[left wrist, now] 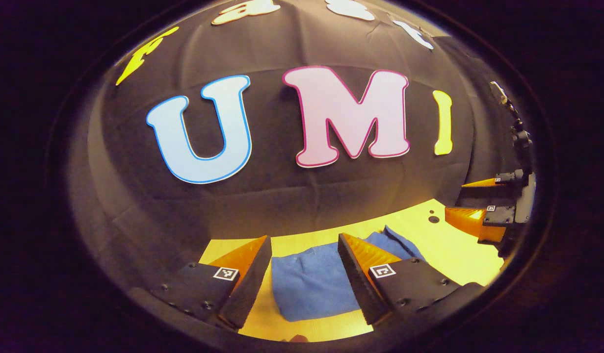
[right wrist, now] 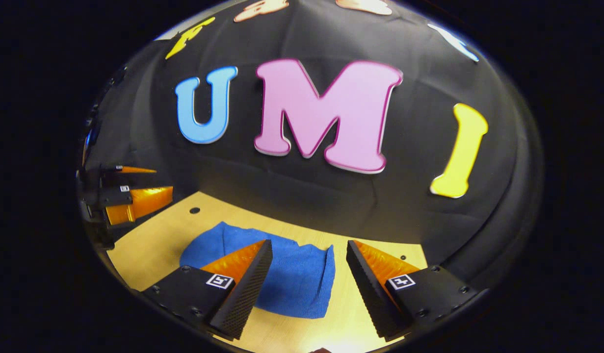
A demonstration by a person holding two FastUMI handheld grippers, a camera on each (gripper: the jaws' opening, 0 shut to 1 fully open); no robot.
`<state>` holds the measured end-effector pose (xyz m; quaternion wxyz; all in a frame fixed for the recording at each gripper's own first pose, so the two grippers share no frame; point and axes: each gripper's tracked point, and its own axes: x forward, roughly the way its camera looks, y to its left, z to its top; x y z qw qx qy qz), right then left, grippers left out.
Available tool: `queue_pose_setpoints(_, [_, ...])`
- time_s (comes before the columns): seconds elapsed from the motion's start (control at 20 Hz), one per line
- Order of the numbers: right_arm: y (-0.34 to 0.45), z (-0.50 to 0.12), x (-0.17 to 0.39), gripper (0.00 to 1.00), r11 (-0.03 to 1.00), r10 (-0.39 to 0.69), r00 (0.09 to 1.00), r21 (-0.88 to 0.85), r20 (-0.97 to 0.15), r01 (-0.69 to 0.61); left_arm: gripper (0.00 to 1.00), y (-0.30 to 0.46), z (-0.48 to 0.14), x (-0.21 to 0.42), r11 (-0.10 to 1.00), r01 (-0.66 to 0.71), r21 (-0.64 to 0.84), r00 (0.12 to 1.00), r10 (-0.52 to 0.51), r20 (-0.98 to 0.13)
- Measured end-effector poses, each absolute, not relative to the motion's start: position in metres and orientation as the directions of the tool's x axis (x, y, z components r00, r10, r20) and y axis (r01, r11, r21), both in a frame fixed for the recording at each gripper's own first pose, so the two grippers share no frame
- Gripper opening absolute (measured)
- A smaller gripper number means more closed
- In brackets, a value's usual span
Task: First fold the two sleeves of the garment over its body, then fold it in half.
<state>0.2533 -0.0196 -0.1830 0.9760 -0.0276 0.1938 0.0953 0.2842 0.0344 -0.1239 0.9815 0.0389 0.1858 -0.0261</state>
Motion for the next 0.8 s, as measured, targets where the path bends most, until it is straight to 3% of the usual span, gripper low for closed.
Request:
queue_pose_setpoints(0.25, [-0.028,-0.103,0.139,0.97,0.994,0.105,0.971,0.003,-0.217,-0.107,0.8,0.034,-0.096,0.164,0.999,0.047,0.013,0.963,-0.042,-0.268])
queue_pose_setpoints(0.45, [-0.034,-0.068,0.054,0.96,0.998,0.056,0.983,0.05,-0.174,-0.048,0.74,0.03,-0.071,0.084,0.996,0.05,0.076,0.993,-0.041,-0.115])
queue_pose_setpoints(0.5, [-0.039,-0.06,0.034,0.96,0.998,0.033,0.985,0.053,-0.168,-0.024,0.77,0.023,-0.071,0.064,0.996,0.068,0.066,0.993,-0.061,-0.1])
queue_pose_setpoints(0.8, [-0.06,-0.01,-0.038,0.96,0.998,-0.065,0.996,0.008,-0.054,0.065,0.8,0.003,-0.054,-0.01,0.991,0.118,0.063,0.992,-0.115,-0.042])
